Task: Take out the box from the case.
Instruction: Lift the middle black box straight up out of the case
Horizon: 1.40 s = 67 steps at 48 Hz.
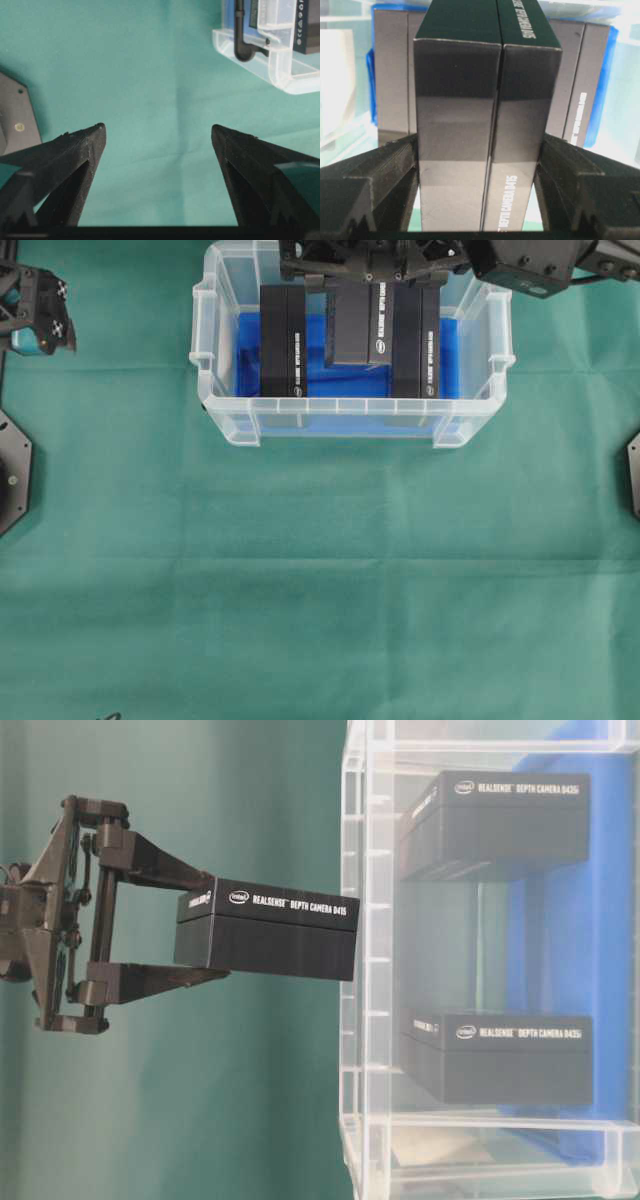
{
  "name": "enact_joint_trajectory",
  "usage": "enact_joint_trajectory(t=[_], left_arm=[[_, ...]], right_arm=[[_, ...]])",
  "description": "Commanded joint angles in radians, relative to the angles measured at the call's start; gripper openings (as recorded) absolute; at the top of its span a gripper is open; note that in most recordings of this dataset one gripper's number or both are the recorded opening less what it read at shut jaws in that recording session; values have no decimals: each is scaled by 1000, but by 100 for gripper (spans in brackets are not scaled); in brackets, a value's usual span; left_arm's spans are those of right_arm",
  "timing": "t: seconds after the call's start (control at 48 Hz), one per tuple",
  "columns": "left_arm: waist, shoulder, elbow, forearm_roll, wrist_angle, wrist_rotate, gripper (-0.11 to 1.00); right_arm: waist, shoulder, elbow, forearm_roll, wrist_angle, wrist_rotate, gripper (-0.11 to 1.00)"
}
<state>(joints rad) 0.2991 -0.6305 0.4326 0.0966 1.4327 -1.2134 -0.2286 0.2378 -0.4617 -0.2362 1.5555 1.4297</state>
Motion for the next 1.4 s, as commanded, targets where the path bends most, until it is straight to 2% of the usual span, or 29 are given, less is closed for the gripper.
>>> enact_joint_trajectory(t=[0.0, 1.376], left_arm=[[5, -2, -12, 3, -5, 3, 92], [6, -2, -12, 5, -5, 5, 92]], right_arm=[[2, -44, -31, -12, 0, -3, 69], [3, -46, -32, -34, -5, -3, 68]])
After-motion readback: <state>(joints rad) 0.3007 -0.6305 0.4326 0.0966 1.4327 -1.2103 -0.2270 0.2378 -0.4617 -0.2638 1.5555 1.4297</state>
